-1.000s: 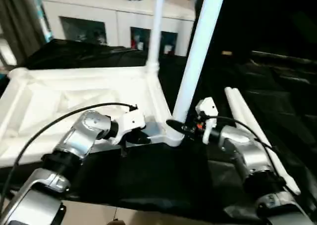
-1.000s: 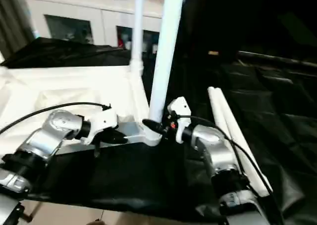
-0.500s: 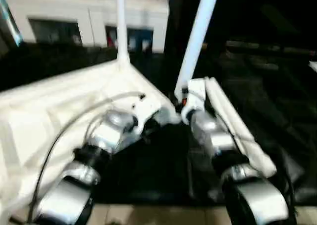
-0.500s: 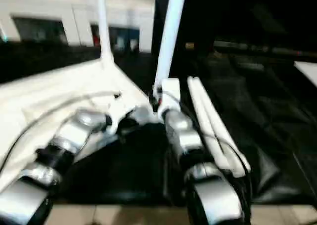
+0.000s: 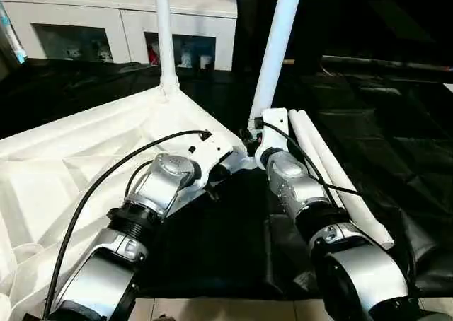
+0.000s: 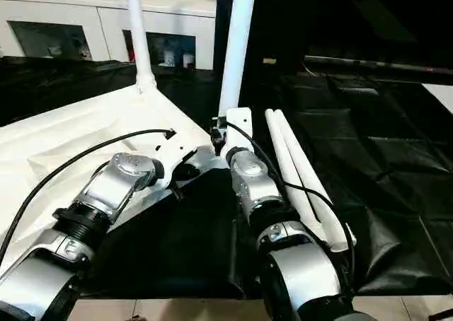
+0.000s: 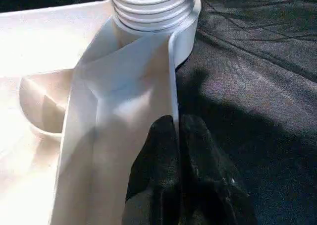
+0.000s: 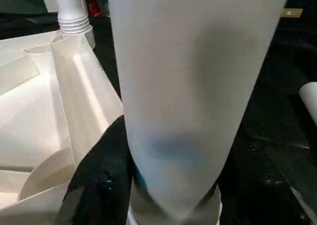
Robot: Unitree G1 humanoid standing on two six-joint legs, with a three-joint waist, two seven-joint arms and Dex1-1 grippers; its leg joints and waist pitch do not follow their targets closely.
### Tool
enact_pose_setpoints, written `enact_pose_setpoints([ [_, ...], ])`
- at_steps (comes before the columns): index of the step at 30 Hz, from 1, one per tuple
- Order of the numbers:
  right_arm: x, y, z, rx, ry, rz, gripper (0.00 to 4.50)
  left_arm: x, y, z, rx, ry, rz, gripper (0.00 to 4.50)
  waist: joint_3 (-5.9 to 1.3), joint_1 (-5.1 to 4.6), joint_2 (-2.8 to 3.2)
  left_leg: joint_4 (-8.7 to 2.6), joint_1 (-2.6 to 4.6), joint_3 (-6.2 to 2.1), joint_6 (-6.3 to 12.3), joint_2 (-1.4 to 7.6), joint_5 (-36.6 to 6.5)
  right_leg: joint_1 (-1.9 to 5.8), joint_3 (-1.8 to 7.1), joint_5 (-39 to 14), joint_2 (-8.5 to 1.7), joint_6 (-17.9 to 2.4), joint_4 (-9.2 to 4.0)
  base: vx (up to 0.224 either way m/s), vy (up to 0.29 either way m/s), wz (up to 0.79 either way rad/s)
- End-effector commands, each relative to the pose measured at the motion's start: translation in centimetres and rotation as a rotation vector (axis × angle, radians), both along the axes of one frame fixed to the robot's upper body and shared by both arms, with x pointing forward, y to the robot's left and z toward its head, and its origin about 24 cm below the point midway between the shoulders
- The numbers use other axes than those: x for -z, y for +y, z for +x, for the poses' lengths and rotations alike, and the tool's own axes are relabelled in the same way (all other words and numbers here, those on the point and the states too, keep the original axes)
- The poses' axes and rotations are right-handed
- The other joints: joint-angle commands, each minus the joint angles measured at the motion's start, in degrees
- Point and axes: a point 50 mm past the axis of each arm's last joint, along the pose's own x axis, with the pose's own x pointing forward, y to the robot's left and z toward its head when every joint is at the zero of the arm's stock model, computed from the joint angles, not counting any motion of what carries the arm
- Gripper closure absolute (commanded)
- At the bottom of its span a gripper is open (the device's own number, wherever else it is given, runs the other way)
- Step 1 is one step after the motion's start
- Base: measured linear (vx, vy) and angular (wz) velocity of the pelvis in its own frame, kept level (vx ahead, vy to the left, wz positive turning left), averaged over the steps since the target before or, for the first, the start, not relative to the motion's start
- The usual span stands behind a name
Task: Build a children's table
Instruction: Rotate leg to tighten
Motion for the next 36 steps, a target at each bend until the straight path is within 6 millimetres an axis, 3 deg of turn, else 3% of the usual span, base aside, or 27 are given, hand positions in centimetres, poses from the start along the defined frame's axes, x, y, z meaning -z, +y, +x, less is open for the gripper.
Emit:
enact_pose_setpoints([
  [1,4.5,-0.5,-2.1,-0.039,0.189,-0.042,2.60,-1.4,-0.5,0.4,0.047,-0.069,0.006,4.50,-2.44,0.03,0.73,-4.39,0.41,-0.73,-0.75,2.31,-12.13,1.35,4.18,-1.80,-4.39,-9.44,-5.22,0.000,0.000,0.00],
  [3,3.9,-0.2,-1.9,-0.092,0.159,-0.018,2.60,-1.5,-0.3,0.3,0.073,-0.081,0.006,4.50,-2.38,0.05,0.71,-4.40,0.37,-0.64,-0.39,2.26,-12.38,1.35,4.25,-2.51,-4.42,-9.62,-5.33,0.000,0.000,0.00],
  [4,3.6,0.0,-1.8,-0.107,0.145,-0.005,2.25,-1.5,-0.2,0.2,0.083,-0.086,0.008,4.50,-2.39,0.08,0.71,-4.35,0.43,-0.60,-0.23,2.32,-12.52,1.26,4.33,-2.70,-4.46,-9.73,-5.39,0.000,0.000,0.00],
  [6,3.0,0.0,-1.5,-0.117,0.121,0.012,2.25,-1.5,0.0,0.1,0.097,-0.087,0.001,4.50,-2.35,0.06,0.89,-4.39,0.46,-0.59,-0.27,2.37,-12.13,1.19,4.34,-2.03,-4.40,-10.08,-5.30,0.000,0.000,0.00],
  [8,2.1,0.0,-1.2,-0.151,0.078,0.029,1.85,-1.6,0.2,0.0,0.123,-0.091,-0.009,4.50,-2.45,0.03,0.89,-4.30,0.32,-0.58,0.06,2.37,-11.13,1.38,4.33,-0.40,-4.39,-10.40,-5.07,0.000,0.000,0.00],
  [11,0.8,-0.1,-0.8,-0.206,0.033,0.095,1.76,-1.9,0.5,-0.2,0.160,-0.097,-0.032,4.50,-2.96,0.07,0.70,-3.67,0.00,-0.46,1.68,2.18,-5.53,1.75,4.35,7.77,-4.19,-11.34,-4.20,0.000,0.000,0.00],
  [13,-0.7,-0.6,-0.9,-0.327,-0.023,0.162,1.39,-2.3,0.8,-0.5,0.232,-0.113,-0.049,4.50,-3.48,0.46,0.52,-2.63,-0.04,-0.27,5.54,1.71,1.09,1.88,4.28,20.27,-3.61,-12.26,-3.15,0.000,0.000,0.00],
  [15,-1.3,-1.2,-1.3,-0.402,-0.043,0.165,1.37,-2.2,1.4,-0.7,0.249,-0.094,-0.043,4.50,-3.75,0.36,0.69,-2.36,-0.22,-0.34,7.23,1.75,3.73,1.78,4.11,25.02,-3.60,-13.11,-2.54,0.000,0.000,0.00],
  [16,-1.5,-2.1,-2.0,-0.477,-0.041,0.157,1.32,-2.1,1.9,-0.9,0.263,-0.076,-0.043,4.50,-3.76,0.61,0.76,-2.00,-0.06,-0.36,9.24,1.84,5.55,1.56,3.89,28.13,-3.43,-13.59,-2.34,0.000,0.000,0.00],
  [17,-1.5,-2.1,-2.0,-0.477,-0.041,0.157,1.12,-2.1,1.9,-0.9,0.263,-0.076,-0.043,4.50,-3.84,0.66,0.64,-1.85,-0.08,-0.37,9.67,1.82,6.19,1.68,3.87,28.77,-3.32,-13.57,-2.25,0.000,0.000,0.00],
  [18,-1.5,-2.8,-2.5,-0.516,-0.036,0.131,1.12,-2.1,2.3,-1.0,0.271,-0.068,-0.041,4.50,-3.89,0.70,0.97,-1.77,-0.16,-0.35,9.88,1.84,6.79,1.45,3.86,29.03,-3.48,-14.35,-2.04,0.000,0.000,0.00],
  [21,-1.1,-4.6,-4.2,-0.614,-0.015,0.069,0.91,-2.0,3.1,-1.6,0.330,-0.041,-0.055,4.50,-3.72,1.08,0.93,-1.67,-0.15,-0.31,9.76,1.98,5.81,1.46,3.86,27.50,-3.44,-14.34,-2.32,0.000,0.000,0.00],
  [25,-0.9,-6.1,-6.1,-0.695,0.000,0.019,0.64,-1.9,3.7,-2.5,0.425,-0.035,-0.062,4.50,-3.18,1.48,0.84,-2.43,-0.13,-0.24,5.73,2.29,-2.17,1.46,4.16,16.17,-3.77,-13.32,-3.32,0.000,0.000,0.00],
  [30,-0.7,-7.0,-7.4,-0.744,0.009,-0.009,0.64,-2.1,4.1,-3.4,0.505,-0.023,-0.078,4.50,-2.74,1.28,0.51,-3.16,-0.13,-0.12,2.83,2.39,-7.14,1.12,4.43,7.40,-3.96,-12.41,-4.02,0.000,0.000,0.00],
  [32,-0.6,-7.1,-7.6,-0.763,0.009,-0.031,0.64,-2.4,4.0,-3.9,0.544,-0.018,-0.104,4.50,-2.63,1.31,0.70,-3.27,-0.03,-0.03,2.06,2.40,-8.01,0.96,4.60,4.74,-4.04,-12.14,-4.24,0.000,0.000,0.00],
  [36,-0.3,-7.3,-7.7,-0.780,0.028,-0.079,0.64,-2.6,3.8,-4.4,0.591,-0.003,-0.120,4.50,-2.67,1.36,0.49,-3.13,-0.06,0.13,1.83,2.32,-7.44,0.79,4.75,5.30,-3.93,-12.31,-4.10,0.000,0.000,0.00],
])
